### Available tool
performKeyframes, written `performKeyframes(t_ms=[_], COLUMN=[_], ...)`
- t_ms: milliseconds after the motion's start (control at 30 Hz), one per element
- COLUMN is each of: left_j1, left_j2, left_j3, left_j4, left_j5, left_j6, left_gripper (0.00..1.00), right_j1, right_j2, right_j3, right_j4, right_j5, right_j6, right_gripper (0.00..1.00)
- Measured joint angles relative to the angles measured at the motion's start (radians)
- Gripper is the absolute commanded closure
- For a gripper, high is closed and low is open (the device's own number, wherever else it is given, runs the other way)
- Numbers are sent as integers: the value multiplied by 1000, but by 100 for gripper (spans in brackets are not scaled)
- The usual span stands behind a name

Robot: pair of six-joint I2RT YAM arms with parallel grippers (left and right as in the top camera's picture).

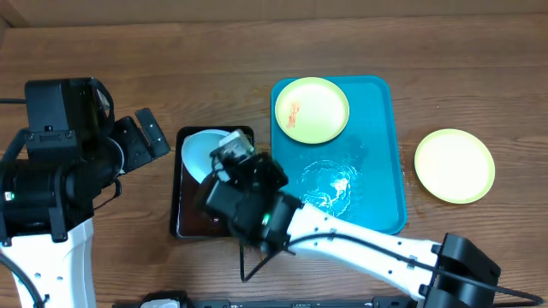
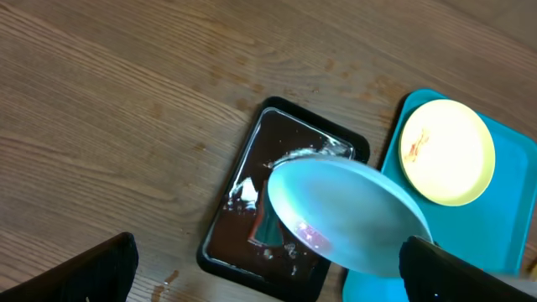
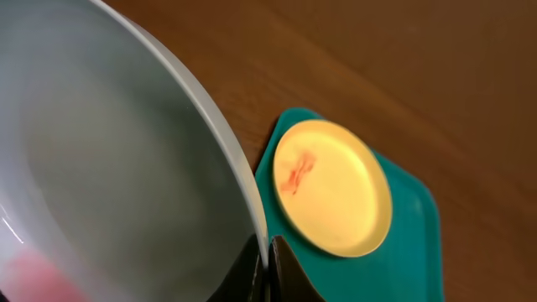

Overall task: Clean dirty plates on tray and stack at the side
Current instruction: 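Lift the white plate with right gripper and tilt it over black tray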

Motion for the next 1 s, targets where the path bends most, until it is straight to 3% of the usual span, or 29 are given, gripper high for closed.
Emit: performKeyframes(t_ms=[433,1000], left_j1=[0,0], left_j2=[40,92], left_j3=[0,0], left_j4=[0,0], left_j5=[0,0], left_j6=[0,0], left_gripper=[0,0], right_j1=[66,73], right_j2=[0,-2], right_j3=[0,0], right_j4=[10,34], right_j5=[240,287], right_j6=[-57,-79], right_gripper=[96,96])
